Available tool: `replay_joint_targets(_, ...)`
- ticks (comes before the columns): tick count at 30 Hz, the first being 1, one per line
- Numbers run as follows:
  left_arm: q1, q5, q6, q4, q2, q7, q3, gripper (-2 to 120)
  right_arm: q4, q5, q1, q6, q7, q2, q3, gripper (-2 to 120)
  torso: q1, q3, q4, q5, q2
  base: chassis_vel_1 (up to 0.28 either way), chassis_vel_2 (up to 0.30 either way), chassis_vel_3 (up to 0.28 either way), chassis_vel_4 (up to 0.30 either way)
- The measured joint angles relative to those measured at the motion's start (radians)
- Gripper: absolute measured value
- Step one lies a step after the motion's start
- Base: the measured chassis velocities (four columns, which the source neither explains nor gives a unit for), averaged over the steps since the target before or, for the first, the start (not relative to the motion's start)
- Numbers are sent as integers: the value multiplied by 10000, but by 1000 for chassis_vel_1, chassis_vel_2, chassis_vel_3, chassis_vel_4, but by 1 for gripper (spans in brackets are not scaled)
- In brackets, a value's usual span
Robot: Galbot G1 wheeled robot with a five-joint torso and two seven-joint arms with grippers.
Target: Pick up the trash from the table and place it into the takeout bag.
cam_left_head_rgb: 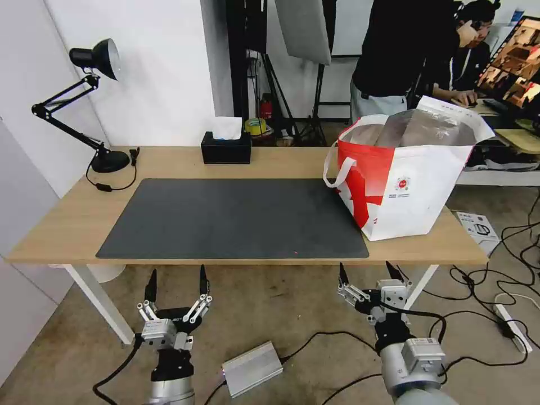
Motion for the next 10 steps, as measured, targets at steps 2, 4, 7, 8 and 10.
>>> replay_joint_targets(2,-15,19,0,-9,-6,-15,-3,100,0,0,1,0,0,0,0,100,1,1,0,-1,0,0,0,0,0)
replay_joint_targets(4,-25,57,-5,-18,-13,-24,-25,100,1,0,1,0,0,0,-1,100,0,1,1,-1,0,0,0,0,0)
replay_joint_targets(7,-41,99,-37,-40,-38,-46,-78,100,0,0,0,0,0,0,0,100,0,1,1,-1,0,0,0,0,0)
replay_joint_targets(8,-41,99,-37,-40,-38,-46,-78,100,0,0,0,0,0,0,0,100,0,1,1,-1,0,0,0,0,0)
replay_joint_targets(10,-43,101,-39,-44,-40,-51,-81,100,0,0,1,0,0,0,0,100,0,0,0,-1,0,0,0,0,0)
